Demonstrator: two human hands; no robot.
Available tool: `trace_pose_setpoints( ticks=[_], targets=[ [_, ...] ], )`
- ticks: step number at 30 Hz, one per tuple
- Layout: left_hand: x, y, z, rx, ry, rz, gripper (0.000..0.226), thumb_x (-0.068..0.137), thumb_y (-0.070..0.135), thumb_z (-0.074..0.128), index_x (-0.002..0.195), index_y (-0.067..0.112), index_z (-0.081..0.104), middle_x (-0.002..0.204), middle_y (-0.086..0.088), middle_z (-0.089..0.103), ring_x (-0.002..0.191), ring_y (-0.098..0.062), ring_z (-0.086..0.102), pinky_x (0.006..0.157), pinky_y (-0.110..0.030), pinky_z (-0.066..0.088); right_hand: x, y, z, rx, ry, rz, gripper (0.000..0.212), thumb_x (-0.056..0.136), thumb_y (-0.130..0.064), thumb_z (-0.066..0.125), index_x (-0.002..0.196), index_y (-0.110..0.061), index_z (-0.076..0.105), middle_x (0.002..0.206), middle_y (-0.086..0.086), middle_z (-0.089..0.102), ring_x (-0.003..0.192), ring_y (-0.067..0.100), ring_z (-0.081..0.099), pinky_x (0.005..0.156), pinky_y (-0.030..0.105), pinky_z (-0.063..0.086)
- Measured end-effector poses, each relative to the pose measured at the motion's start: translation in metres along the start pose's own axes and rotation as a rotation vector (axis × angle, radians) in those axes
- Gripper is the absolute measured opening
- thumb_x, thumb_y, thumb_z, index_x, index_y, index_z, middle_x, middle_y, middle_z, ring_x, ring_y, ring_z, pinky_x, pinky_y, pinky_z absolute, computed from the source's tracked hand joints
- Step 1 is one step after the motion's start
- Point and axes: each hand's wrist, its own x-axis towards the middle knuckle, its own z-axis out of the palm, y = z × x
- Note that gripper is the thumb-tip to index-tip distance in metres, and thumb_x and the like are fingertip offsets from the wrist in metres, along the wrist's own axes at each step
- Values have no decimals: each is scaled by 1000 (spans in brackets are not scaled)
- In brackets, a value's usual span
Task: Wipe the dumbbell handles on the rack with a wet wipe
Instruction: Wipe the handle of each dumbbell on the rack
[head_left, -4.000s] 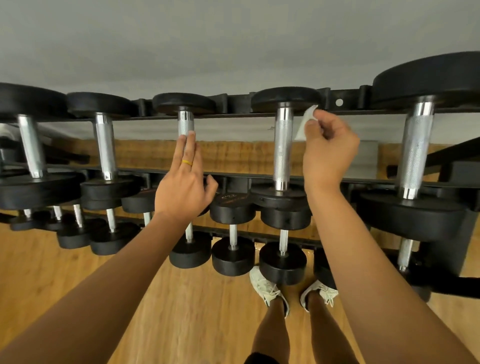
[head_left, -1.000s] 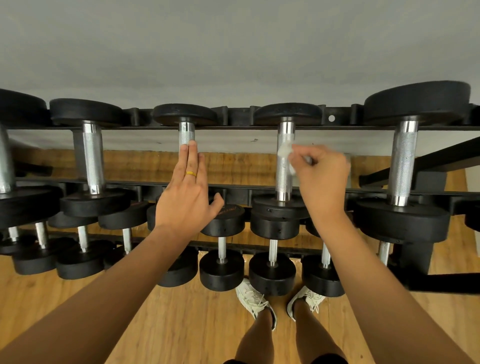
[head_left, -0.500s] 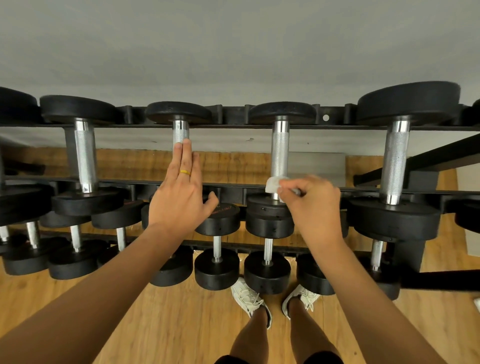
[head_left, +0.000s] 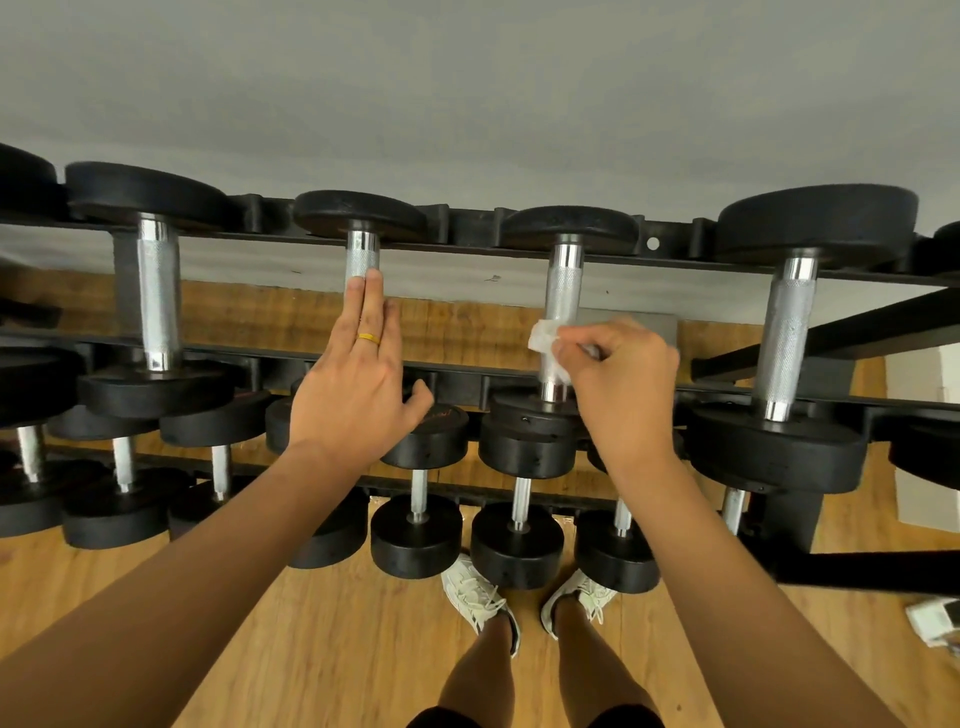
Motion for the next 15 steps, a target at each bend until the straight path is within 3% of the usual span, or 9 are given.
trace_pose_setpoints(
  ticks=[4, 7, 15],
  targets=[
    [-1, -1, 1, 6, 10, 7, 84, 97, 51, 54, 157, -3, 33, 171, -21, 5, 159, -31, 3, 109, -43, 47, 38, -11, 3, 53, 178, -39, 17, 92, -16, 71, 107, -15, 77, 103, -2, 72, 91, 5, 65, 84, 3, 43],
    [0, 0, 1, -3, 1, 7, 81, 97, 50, 54, 157, -1, 34, 171, -21, 3, 159, -31, 1, 109, -42, 47, 53, -17, 9, 52, 237, -46, 17, 92, -17, 70, 107, -14, 77, 104, -2, 73, 94, 4, 65, 85, -3, 38],
    [0, 0, -4, 88, 29, 38, 76, 96, 51, 51, 153, 1, 43, 168, -25, 14, 157, -36, 13, 111, -42, 45, 14, -1, 8, -132, 159, -139, 14, 90, -11, 73, 103, -7, 77, 92, 3, 68, 78, 5, 58, 78, -4, 36]
  ],
)
